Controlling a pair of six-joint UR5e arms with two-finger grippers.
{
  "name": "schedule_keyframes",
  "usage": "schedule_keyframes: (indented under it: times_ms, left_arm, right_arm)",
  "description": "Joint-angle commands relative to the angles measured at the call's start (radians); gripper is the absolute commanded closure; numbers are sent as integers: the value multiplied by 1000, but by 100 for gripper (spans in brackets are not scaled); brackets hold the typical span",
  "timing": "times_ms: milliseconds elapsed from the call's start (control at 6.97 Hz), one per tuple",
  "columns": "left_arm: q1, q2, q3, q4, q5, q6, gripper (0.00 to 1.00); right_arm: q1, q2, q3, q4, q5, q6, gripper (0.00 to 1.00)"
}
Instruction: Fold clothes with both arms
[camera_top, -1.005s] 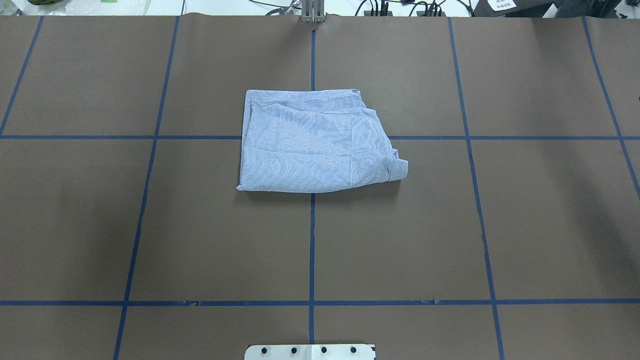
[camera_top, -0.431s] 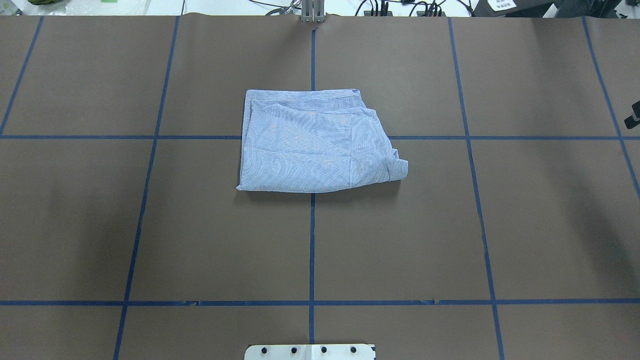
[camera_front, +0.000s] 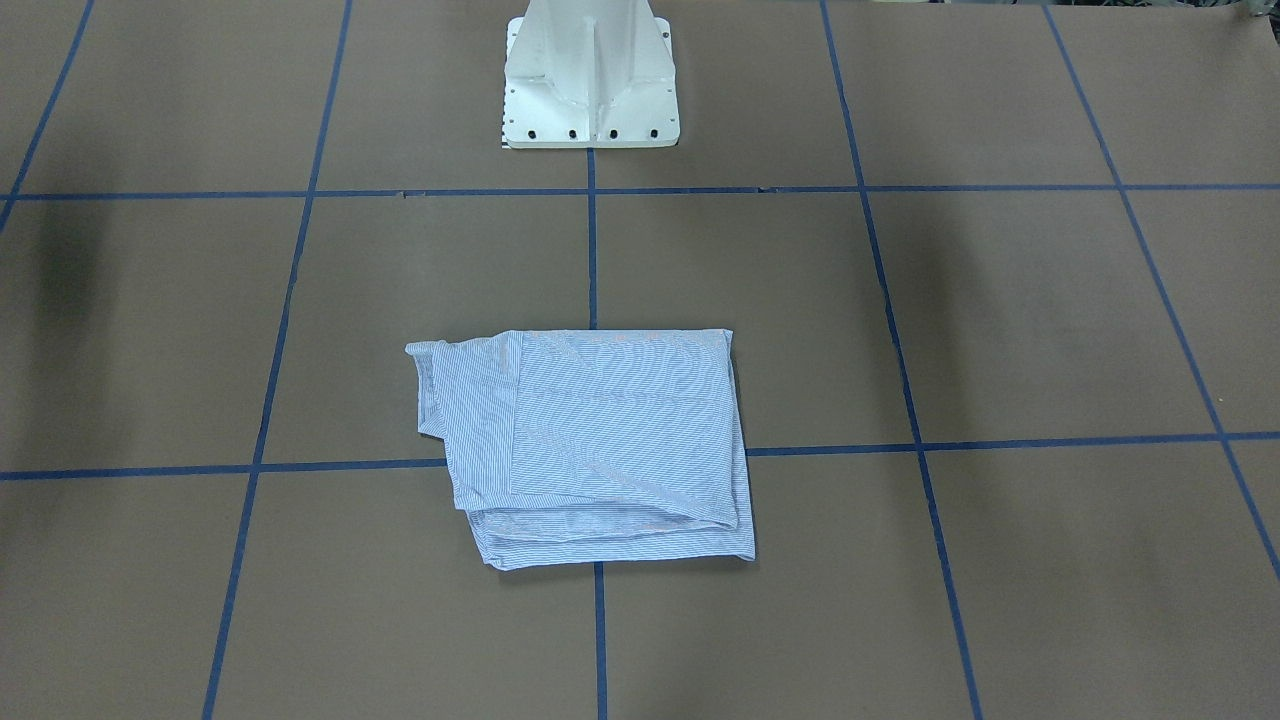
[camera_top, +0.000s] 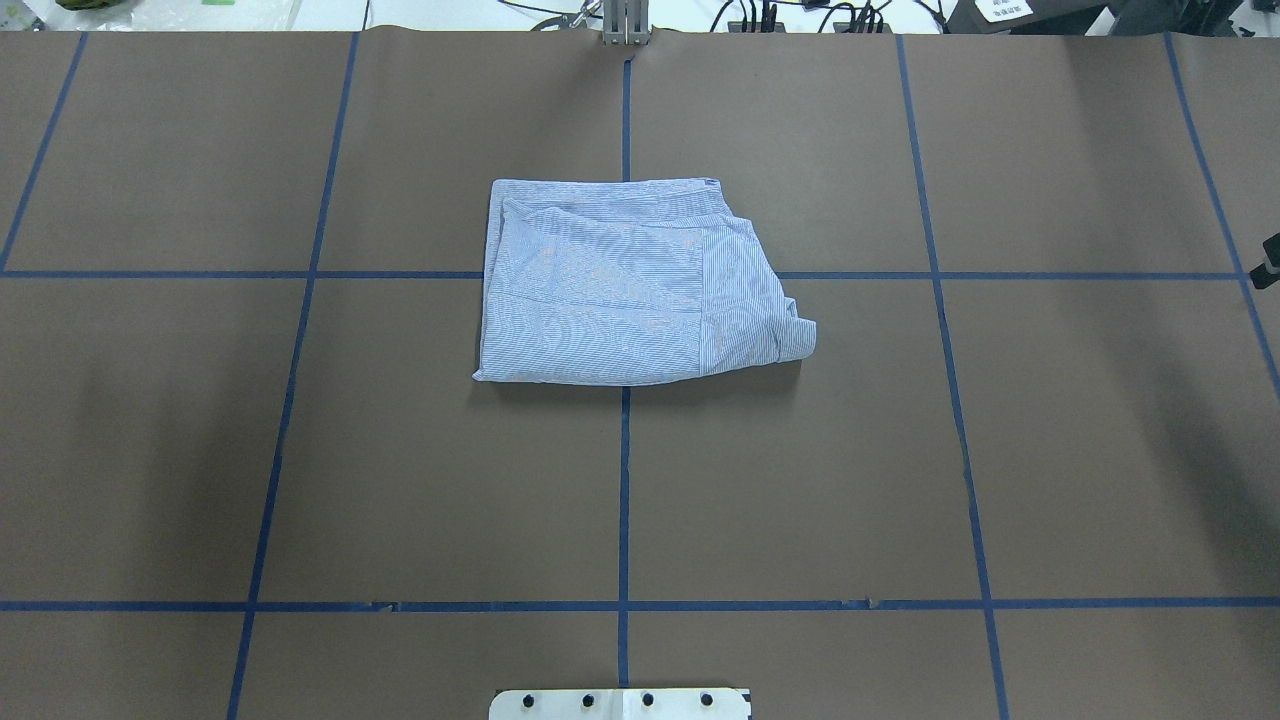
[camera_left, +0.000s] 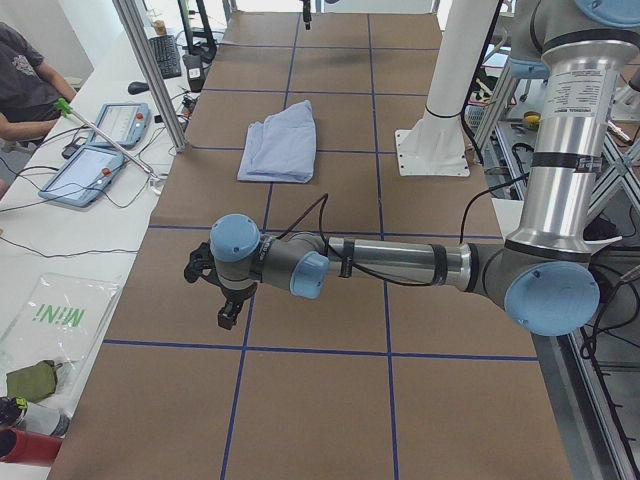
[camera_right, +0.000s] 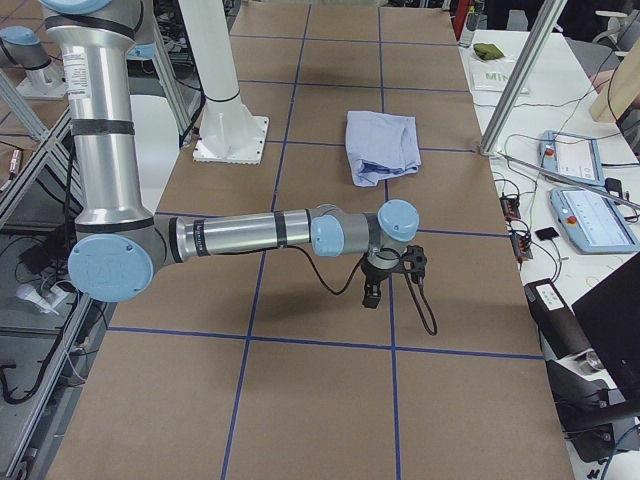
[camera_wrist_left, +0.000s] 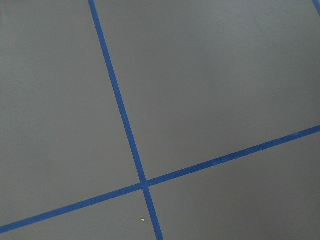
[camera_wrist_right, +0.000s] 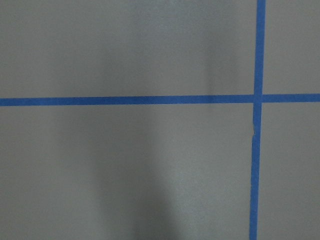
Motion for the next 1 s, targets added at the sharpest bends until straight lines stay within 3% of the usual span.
schedule_keyframes:
  times_ms: [0, 144, 861]
  left_arm:
    - [3, -4, -3, -4, 1, 0, 0]
    - [4, -4, -5, -22, 10, -1, 0]
    - [6, 0, -9, -36, 15, 2, 0]
  right_arm:
    - [2, 6, -21, 15, -56, -2, 0]
    - [26, 8, 29, 3, -94, 0, 0]
    - [79, -74, 83, 17, -105, 1, 0]
